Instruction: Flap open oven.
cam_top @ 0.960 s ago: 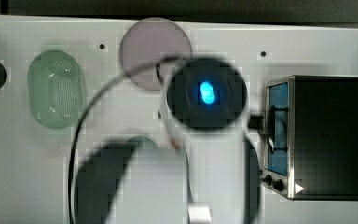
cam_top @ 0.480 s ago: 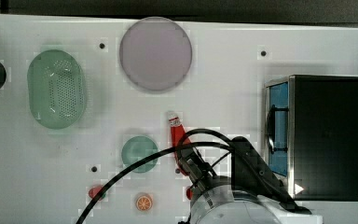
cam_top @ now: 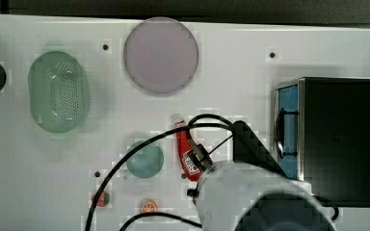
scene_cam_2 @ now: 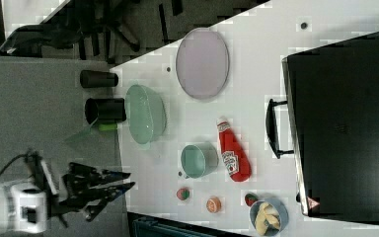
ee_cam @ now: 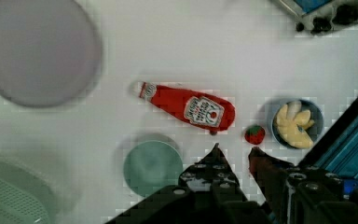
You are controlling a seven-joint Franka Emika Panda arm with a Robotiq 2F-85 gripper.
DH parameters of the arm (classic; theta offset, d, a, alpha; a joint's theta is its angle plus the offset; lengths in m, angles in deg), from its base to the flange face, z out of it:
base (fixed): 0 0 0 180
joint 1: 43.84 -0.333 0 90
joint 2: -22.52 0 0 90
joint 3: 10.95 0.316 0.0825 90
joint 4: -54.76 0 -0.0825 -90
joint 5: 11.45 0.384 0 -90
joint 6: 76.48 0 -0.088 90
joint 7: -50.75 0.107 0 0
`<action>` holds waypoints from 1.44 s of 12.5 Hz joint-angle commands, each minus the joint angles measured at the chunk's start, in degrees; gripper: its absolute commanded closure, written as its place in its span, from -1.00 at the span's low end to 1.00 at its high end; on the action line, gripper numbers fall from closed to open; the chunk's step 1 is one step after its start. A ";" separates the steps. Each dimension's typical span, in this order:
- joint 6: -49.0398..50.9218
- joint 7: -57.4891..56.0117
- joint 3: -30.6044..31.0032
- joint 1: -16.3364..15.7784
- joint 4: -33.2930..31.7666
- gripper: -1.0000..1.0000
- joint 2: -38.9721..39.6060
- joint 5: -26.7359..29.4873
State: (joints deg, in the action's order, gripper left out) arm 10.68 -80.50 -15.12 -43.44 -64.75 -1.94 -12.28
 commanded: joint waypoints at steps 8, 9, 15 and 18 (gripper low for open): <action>-11.37 -32.68 -6.98 1.49 -6.85 0.65 2.23 -3.84; -13.67 -36.80 -8.13 1.85 -7.98 0.65 2.68 -4.66; -27.63 -53.04 -15.00 3.38 -10.47 0.65 8.62 -8.98; -32.65 -56.21 -17.83 3.63 -10.51 0.65 13.65 -8.98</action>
State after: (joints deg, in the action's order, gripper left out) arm -21.37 -131.78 -31.58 -40.03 -75.27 11.26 -20.84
